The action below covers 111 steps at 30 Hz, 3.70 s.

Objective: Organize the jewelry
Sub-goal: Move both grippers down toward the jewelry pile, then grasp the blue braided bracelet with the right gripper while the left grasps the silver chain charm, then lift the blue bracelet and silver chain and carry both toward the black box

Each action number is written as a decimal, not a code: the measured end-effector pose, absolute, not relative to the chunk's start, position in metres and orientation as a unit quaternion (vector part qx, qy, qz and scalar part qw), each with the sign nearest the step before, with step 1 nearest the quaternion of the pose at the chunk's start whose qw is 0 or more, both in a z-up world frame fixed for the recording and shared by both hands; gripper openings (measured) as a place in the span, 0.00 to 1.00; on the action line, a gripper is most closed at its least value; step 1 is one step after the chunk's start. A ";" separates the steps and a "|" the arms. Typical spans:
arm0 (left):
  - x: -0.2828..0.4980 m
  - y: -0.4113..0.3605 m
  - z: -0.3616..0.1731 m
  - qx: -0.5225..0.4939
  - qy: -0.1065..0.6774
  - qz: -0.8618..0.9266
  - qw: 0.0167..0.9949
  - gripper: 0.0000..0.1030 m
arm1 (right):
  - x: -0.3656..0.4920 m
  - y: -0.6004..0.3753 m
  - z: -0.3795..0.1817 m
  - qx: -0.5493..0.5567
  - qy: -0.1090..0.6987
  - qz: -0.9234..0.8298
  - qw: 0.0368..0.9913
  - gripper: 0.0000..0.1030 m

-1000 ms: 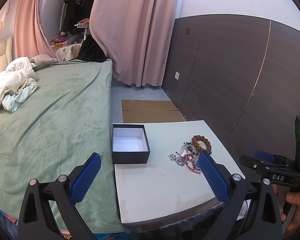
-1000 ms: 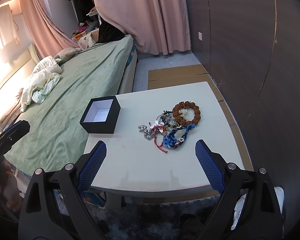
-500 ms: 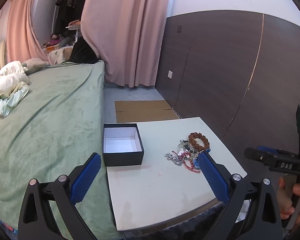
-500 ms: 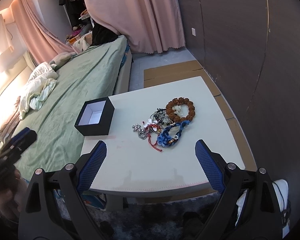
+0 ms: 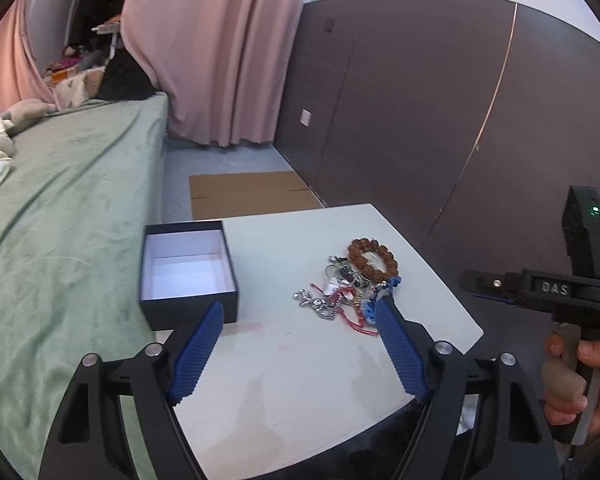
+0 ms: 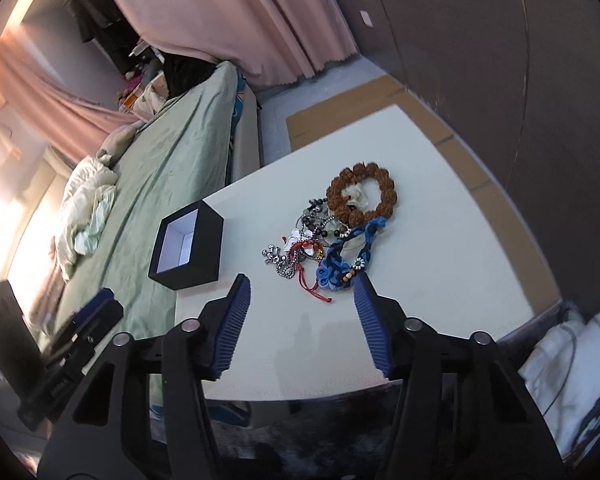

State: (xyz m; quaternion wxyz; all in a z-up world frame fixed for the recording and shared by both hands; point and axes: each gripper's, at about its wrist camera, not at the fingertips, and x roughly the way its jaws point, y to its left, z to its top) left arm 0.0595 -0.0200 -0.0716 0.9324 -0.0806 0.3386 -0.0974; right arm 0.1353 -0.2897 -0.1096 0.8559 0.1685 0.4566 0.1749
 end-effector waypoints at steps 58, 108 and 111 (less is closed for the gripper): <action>0.205 -0.081 -0.205 -0.047 0.446 -0.109 0.887 0.41 | 0.213 -0.285 -0.179 0.175 0.503 0.140 0.835 0.10; 0.120 -0.027 -0.021 -0.105 0.282 -0.141 0.943 0.15 | 0.181 -0.268 -0.112 0.232 0.385 0.188 0.873 0.09; 0.116 -0.027 -0.001 -0.101 0.266 -0.141 0.948 0.15 | 0.181 -0.269 -0.109 0.240 0.375 0.193 0.874 0.09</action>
